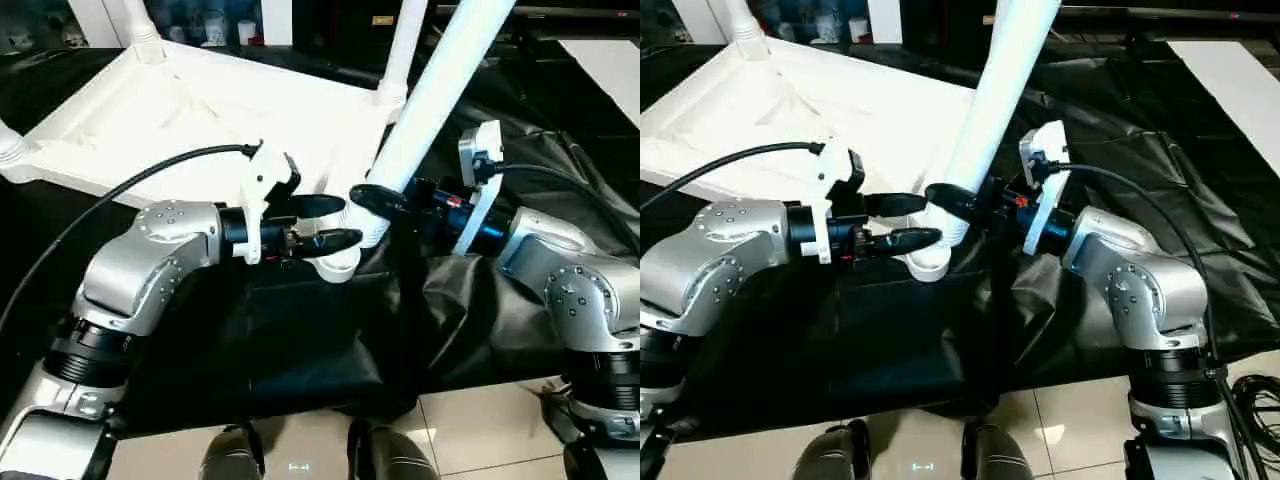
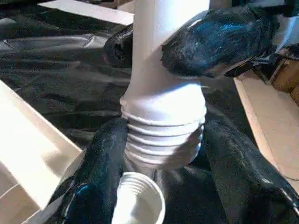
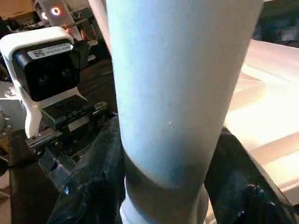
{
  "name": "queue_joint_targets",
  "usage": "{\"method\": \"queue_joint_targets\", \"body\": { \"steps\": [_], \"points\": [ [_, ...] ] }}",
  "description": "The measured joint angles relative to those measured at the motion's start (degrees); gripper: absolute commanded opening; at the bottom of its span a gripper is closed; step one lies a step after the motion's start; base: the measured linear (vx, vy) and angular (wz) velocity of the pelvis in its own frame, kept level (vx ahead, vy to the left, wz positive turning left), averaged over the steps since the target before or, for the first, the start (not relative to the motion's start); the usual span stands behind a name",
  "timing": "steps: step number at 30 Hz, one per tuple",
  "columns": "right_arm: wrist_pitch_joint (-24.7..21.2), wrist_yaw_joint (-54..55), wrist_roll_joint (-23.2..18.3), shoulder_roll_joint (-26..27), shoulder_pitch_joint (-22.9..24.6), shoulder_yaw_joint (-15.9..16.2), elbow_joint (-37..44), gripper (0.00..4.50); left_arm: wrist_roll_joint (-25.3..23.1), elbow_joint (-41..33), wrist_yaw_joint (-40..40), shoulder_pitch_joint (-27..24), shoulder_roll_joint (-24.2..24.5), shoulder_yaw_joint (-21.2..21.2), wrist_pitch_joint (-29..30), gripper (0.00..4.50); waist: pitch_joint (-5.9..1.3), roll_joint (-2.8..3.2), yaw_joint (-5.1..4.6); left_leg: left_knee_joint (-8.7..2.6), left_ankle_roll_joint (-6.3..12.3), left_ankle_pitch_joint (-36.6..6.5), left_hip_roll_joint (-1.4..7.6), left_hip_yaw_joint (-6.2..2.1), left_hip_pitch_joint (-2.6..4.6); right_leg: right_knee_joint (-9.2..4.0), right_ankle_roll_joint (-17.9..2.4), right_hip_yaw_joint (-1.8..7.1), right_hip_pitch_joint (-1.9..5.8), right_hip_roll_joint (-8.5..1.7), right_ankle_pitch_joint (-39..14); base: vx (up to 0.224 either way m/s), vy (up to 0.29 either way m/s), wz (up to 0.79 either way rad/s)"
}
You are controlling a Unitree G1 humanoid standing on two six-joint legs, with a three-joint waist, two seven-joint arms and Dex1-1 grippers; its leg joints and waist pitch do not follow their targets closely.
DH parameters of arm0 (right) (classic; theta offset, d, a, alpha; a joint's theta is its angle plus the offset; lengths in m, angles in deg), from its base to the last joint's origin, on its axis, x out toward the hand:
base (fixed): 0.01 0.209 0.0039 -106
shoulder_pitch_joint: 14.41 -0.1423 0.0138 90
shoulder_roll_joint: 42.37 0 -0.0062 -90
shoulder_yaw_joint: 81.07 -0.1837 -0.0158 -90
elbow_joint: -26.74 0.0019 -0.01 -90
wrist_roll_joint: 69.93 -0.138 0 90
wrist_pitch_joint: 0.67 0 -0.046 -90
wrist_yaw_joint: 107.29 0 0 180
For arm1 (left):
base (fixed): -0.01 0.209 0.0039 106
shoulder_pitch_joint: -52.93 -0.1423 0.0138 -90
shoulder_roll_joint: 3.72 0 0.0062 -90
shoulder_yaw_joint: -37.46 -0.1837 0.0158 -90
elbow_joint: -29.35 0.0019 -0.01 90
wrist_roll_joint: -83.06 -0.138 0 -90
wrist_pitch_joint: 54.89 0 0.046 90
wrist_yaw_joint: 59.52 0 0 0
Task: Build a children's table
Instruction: Pick table leg
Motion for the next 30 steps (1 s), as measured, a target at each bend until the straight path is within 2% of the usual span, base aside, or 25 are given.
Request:
{"method": "queue_joint_targets", "body": {
  "steps": [30],
  "points": [
    [0.0,-0.5,-0.2,-0.2,0.0,-0.8,0.0,1.88,0.5,-1.9,0.6,-1.6,-3.5,0.7,2.1,2.94,0.0,0.0,0.01,-0.02,0.0,0.0,0.0,-0.01,-0.01,-0.05,0.0,-0.01,0.0,0.0,0.0,0.0,0.0,0.0]
  ]
}}
